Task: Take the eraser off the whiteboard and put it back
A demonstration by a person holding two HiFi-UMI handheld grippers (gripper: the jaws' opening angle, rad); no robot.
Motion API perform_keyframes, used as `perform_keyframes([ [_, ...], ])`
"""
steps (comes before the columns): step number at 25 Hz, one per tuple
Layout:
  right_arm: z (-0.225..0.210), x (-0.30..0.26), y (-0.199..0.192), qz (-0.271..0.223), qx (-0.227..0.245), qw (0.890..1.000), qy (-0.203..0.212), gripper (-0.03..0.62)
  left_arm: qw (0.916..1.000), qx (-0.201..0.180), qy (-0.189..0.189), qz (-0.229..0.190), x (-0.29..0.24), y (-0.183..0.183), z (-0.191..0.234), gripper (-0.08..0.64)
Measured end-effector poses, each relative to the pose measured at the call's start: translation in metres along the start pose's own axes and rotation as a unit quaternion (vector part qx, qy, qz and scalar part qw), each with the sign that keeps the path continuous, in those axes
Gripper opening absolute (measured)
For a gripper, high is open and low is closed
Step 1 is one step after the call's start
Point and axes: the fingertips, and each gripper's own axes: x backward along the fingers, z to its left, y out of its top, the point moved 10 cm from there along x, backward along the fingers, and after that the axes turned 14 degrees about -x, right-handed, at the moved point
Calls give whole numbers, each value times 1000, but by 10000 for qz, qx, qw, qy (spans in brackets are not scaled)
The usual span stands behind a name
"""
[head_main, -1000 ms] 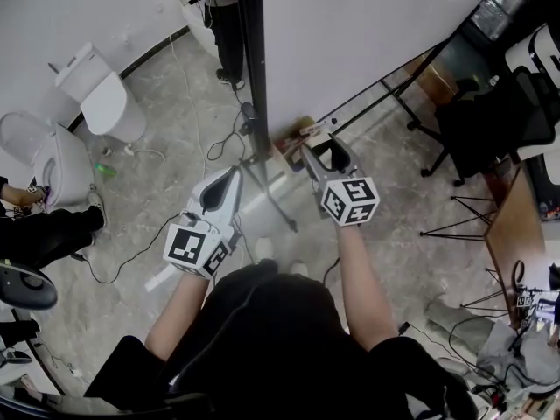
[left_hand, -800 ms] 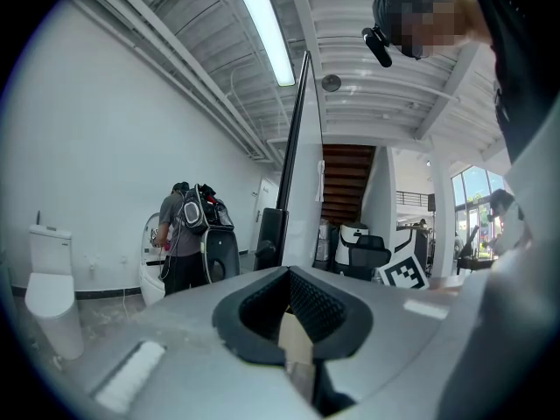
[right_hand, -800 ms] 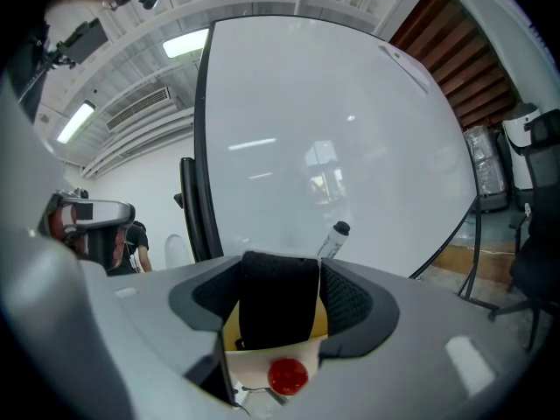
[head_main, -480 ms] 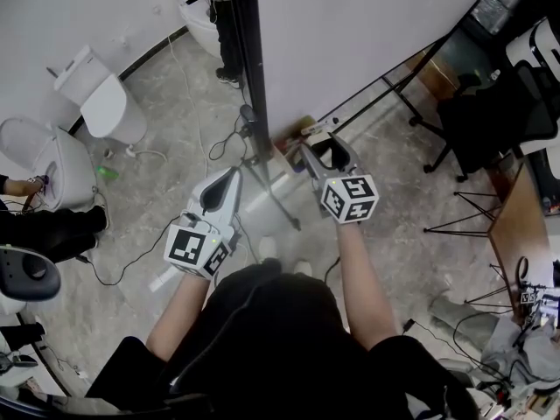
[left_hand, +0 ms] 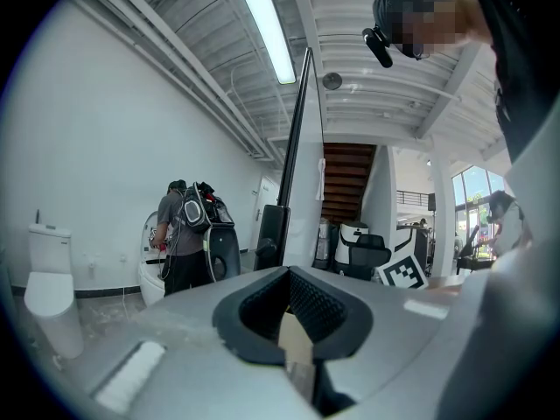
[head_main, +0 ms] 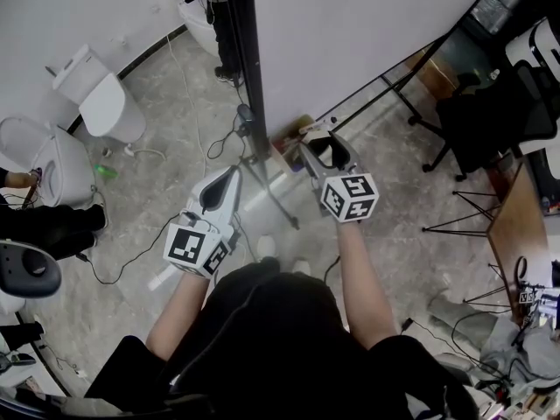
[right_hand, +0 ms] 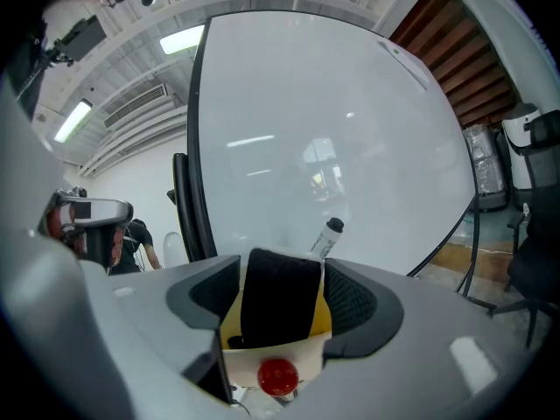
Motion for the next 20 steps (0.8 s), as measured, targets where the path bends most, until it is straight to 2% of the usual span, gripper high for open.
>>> perform_keyframes([
  [4,-1,2,1,-9,-15,10000,-23,331,10000,27,30,-11,1,0,-2,5],
  [20,-5,15,7,-69,32,10000,-40,331,10000,27,70,-56,2,3,-15,5],
])
